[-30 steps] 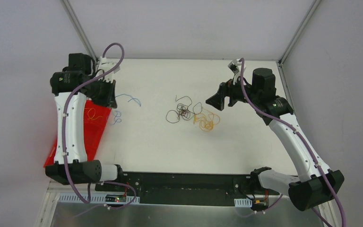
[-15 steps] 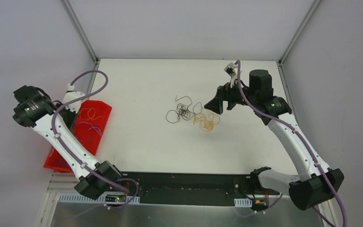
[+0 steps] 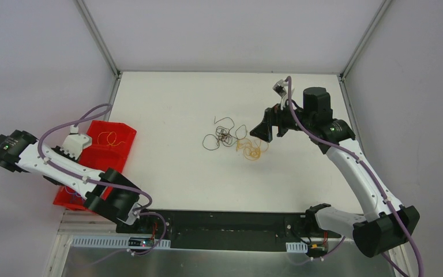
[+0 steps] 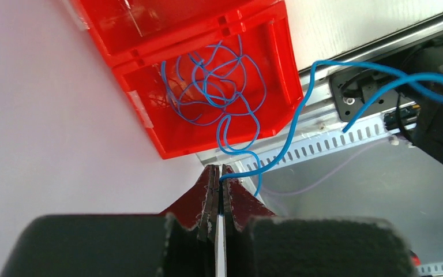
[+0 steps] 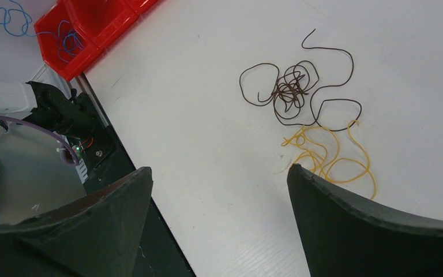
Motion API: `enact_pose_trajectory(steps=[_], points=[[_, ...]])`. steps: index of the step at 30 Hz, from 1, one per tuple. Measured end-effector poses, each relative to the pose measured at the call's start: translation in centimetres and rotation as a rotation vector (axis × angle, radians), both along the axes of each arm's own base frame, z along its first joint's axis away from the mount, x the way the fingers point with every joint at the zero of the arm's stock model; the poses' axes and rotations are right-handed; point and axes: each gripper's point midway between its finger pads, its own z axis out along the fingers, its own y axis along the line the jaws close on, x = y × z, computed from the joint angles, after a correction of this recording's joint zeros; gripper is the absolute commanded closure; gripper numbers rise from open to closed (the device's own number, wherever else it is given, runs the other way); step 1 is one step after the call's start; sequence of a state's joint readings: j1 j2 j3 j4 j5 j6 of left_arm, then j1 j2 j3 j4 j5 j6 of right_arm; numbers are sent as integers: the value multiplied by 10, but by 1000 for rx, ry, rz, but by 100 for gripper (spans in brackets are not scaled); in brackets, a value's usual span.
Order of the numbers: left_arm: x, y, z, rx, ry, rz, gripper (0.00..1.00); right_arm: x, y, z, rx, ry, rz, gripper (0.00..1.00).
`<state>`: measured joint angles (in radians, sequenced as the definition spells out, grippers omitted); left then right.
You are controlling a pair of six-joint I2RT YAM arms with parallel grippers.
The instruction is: Untangle the cables
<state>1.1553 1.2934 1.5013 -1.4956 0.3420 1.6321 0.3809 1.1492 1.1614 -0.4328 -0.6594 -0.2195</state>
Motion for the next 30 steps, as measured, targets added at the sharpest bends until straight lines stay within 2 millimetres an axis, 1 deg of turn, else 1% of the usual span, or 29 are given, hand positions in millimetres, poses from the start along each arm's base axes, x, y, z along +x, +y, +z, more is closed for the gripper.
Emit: enact_pose_trajectory(steps=[2,5,11,14,18,22,23,25,26,28,30], points=[[-5,5,-18,-8,17,-26,100,-1,0,-1,-3,3,2,10],[-4,13,-36,-6,27,-60,100,-2,-1,-2,-8,8,3,10],[10,51,-49,105,-8,-83,100,-4,-2,-4,-13,15,4,10],[15,64,-57,157,-16,-112,100,-4,-2,-4,-14,17,4,10],[13,71,-82,203,9,-164,100,-3,-2,-4,-15,17,1,10],[11,77,-95,244,36,-204,100,-3,-3,-5,-18,16,-4,10],[11,78,-96,254,36,-209,96,-2,-3,-5,-19,15,-5,10],[11,79,-96,286,33,-222,72,-2,-3,-5,-20,15,-7,10],[11,78,-96,299,31,-230,63,-2,-3,-5,-20,15,-9,10],[9,72,-98,314,26,-240,54,-2,-3,-5,-20,17,-9,10],[8,65,-98,319,22,-247,49,-1,-3,-6,-21,20,-10,10]])
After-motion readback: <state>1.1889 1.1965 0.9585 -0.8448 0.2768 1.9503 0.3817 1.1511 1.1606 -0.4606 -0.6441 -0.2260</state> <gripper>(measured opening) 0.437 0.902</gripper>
